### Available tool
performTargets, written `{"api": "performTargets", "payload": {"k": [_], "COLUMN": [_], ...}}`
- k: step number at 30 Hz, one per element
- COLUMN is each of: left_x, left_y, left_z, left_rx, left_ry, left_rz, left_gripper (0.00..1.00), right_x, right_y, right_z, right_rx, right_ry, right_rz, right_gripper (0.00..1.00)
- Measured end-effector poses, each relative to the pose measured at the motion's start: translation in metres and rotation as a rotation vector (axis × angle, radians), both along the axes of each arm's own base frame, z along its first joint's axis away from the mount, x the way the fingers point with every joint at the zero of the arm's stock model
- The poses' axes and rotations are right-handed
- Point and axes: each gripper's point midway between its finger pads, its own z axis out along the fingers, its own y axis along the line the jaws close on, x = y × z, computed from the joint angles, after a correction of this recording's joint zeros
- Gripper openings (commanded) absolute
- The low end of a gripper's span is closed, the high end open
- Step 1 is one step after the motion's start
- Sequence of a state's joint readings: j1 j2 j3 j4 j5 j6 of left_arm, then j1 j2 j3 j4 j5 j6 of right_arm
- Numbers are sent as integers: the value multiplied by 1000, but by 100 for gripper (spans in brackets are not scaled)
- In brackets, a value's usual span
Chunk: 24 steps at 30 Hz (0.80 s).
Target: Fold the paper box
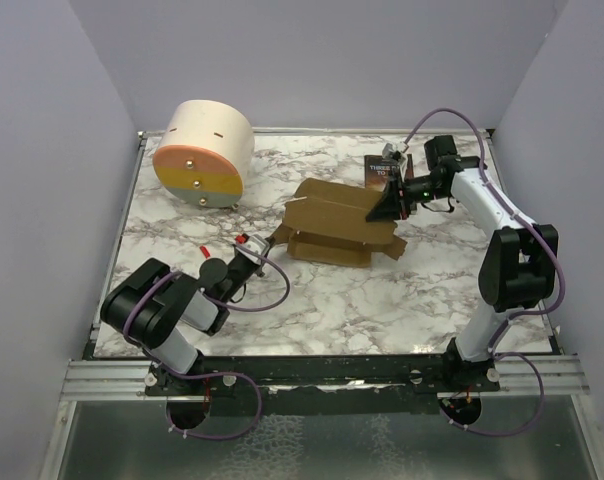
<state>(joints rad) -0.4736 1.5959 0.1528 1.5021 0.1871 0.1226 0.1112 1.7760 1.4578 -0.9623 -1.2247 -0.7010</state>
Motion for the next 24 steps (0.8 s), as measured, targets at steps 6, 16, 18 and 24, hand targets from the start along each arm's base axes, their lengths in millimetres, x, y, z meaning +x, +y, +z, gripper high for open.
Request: {"api": "performTargets", "payload": {"k": [6,16,18,24], "left_x": [-3,-13,-16,-24], "left_y": [1,4,7,12], "left_z": [3,5,9,28], "left_rx": [-13,-42,-57,-120], "left_ry": [6,50,53,60], "left_rz": [0,1,7,26], "left_gripper": [0,32,38,55], "right_x": [-10,-13,-13,-13], "right_y": [-1,-2,-2,-2], "right_z": [-11,-17,-18,-18], "right_rx": [-1,-7,-13,-14], "right_ry": [34,52,51,47], "right_rz": [10,10,9,10], "right_gripper": [1,1,1,1]}}
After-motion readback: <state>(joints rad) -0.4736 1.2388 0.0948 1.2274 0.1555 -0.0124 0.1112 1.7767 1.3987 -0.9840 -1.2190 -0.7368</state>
